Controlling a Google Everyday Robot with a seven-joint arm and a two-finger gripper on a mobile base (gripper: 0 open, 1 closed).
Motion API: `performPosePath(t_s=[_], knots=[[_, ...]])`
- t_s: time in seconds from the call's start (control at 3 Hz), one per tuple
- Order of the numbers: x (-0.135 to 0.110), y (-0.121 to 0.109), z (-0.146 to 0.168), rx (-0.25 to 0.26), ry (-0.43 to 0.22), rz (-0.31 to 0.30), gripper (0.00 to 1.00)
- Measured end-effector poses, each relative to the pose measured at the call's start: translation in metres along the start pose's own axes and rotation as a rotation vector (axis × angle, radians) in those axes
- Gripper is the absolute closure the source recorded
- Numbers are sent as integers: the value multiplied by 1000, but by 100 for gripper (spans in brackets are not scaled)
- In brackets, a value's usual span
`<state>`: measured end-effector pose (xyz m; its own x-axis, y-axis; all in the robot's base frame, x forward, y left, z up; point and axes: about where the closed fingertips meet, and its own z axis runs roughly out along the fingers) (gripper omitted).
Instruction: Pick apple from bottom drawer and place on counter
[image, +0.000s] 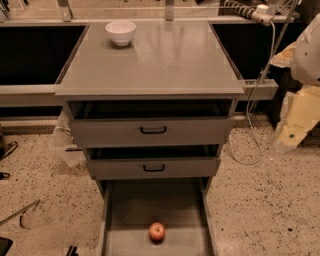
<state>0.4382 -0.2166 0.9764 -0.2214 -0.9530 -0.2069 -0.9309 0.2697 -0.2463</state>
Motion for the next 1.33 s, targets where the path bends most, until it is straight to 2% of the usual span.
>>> performPosePath(t_s=[0.33,0.67,1.0,1.33], knots=[[0,0,0,0,0,0,0],[1,3,16,15,13,19,0],[3,23,57,28,3,27,0],[11,51,131,-8,-21,36,0]])
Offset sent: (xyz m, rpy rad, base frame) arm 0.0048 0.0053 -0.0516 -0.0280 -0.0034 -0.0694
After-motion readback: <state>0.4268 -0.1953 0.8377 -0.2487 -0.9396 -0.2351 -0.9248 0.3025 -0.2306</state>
